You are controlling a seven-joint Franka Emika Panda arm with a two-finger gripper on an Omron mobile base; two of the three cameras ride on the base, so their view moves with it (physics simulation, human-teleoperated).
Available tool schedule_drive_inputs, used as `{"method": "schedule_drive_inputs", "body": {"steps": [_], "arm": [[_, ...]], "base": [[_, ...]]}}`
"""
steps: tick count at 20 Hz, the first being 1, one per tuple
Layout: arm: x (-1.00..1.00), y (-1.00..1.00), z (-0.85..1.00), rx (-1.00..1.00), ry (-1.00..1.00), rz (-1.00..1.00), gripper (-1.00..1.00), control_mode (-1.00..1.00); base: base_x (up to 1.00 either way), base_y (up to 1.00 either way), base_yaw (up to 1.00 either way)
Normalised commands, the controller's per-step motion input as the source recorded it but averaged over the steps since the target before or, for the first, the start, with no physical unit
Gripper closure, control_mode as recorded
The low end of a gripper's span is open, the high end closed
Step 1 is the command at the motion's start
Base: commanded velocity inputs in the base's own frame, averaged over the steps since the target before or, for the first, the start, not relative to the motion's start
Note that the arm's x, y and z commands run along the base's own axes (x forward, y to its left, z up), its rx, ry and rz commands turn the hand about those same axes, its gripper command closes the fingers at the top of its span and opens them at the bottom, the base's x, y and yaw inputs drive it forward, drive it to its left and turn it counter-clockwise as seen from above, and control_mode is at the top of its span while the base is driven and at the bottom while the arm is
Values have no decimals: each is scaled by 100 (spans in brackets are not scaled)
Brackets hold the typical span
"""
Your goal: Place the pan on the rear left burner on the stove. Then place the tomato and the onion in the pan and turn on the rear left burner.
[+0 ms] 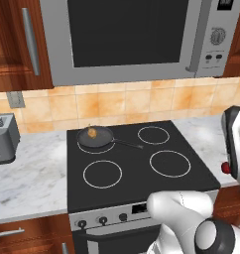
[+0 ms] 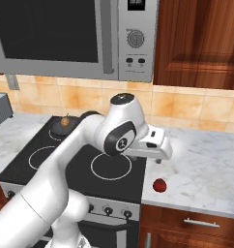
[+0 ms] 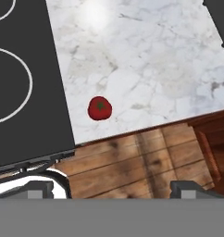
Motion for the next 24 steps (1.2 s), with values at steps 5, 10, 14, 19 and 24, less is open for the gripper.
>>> {"method": "schedule_drive_inputs", "body": {"steps": [5, 10, 14, 19, 24], "arm": [[0, -11, -32, 4, 0, 0, -100, -100], [1, 0, -29, 4, 0, 0, -100, -100], [6, 0, -28, 2, 0, 0, -100, -100], [7, -3, -25, 0, 0, 0, -100, -100], [11, -2, -22, 0, 0, 0, -100, -100]], "base": [[0, 0, 0], [0, 0, 0], [0, 0, 0], [0, 0, 0], [0, 0, 0]]}}
